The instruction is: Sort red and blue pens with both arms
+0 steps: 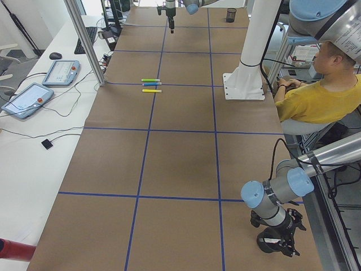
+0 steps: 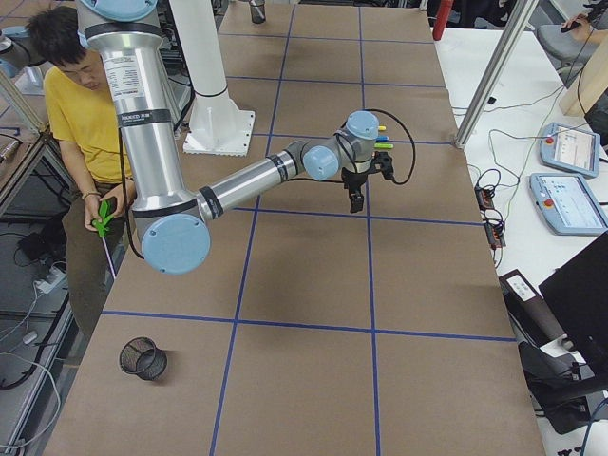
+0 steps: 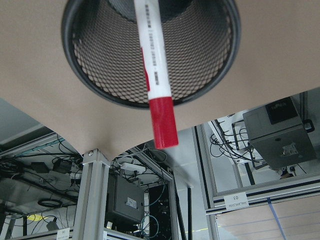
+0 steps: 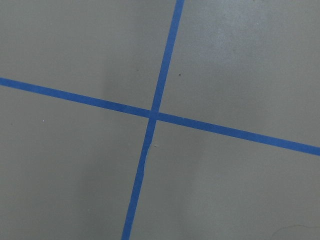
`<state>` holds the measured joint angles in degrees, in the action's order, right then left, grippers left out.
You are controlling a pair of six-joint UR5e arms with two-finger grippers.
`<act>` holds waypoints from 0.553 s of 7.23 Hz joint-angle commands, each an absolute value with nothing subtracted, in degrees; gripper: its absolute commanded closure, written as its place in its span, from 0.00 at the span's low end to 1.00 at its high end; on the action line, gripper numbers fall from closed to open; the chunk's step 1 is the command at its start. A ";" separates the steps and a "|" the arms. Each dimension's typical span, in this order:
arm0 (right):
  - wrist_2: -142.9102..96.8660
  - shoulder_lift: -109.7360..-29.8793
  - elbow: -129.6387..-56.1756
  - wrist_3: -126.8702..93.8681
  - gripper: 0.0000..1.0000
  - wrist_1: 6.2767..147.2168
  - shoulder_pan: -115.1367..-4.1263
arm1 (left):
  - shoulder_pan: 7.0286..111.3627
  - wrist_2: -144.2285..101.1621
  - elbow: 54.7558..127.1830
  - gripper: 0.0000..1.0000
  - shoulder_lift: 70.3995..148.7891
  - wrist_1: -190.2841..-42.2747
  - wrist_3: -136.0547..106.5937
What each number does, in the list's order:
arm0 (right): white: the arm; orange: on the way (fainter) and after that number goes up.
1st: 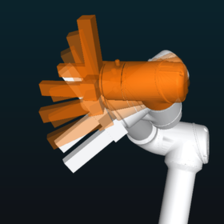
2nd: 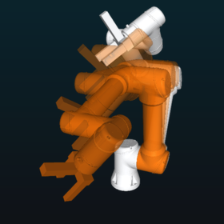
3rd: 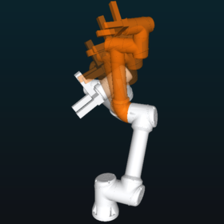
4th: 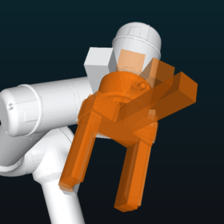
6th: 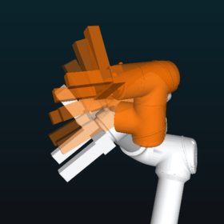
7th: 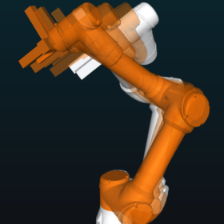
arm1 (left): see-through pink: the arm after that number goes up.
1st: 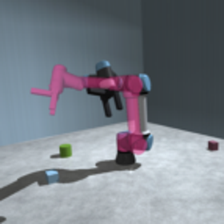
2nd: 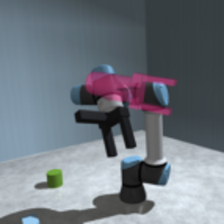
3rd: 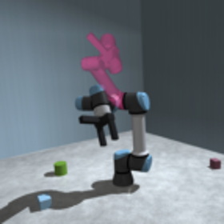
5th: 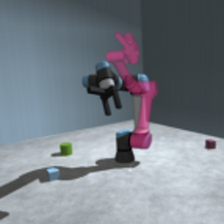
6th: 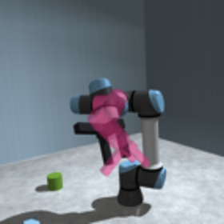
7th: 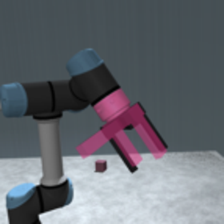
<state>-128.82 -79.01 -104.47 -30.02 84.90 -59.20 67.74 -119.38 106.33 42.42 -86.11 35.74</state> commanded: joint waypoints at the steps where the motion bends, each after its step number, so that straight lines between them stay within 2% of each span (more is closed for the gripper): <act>1: -128.93 -78.93 -104.41 -30.15 0.01 84.90 -59.15 | 69.51 -121.54 113.25 0.00 42.36 -86.93 35.68; 4: -128.85 -78.93 -104.50 -30.23 0.01 84.90 -59.15 | 83.97 -124.61 118.29 0.00 45.16 -85.87 35.25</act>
<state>-128.86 -78.93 -104.46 -30.18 84.92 -59.21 77.70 -122.77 116.60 43.42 -86.11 35.43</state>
